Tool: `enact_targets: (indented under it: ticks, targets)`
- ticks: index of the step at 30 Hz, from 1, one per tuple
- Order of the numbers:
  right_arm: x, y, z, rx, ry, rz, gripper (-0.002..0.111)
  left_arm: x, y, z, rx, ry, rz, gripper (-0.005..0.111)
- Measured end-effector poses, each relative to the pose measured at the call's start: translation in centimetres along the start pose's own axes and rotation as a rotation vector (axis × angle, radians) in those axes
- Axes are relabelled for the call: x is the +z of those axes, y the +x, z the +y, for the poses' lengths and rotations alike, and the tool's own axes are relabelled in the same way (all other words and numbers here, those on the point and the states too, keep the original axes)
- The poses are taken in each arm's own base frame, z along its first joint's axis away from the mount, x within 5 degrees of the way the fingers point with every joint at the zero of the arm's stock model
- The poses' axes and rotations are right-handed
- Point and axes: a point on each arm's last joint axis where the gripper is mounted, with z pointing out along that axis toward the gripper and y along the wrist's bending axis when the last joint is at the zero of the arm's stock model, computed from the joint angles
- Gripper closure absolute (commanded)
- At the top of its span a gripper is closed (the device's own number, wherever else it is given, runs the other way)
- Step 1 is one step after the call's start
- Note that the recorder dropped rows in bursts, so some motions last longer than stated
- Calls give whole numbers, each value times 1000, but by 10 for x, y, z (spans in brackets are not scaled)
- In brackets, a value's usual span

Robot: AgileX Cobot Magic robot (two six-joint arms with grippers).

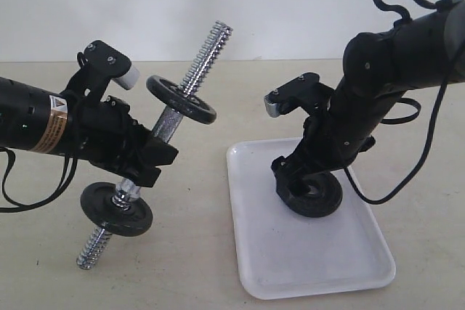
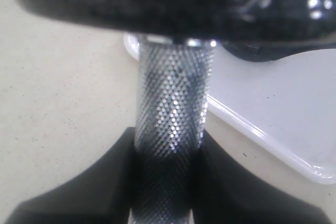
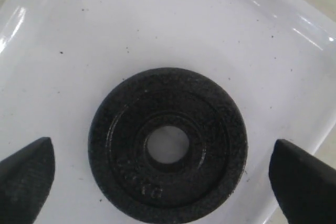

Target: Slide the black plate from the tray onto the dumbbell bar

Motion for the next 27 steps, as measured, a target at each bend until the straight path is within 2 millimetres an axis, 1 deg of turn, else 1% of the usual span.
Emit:
enact_targets:
  ticks: [7,14,18,27]
  targets:
    - [2,0,0,-6,1,-3,3,0,0,0,0,0,0,102]
    - [21,4,0,-1,-10,43,3,0,0,0,0,0,0,102]
    - [28,4,-1,0,-7,40,3,0,0,0,0,0,0,102]
    - [29,4,-1,1,-5,35,3,0,0,0,0,0,0,102]
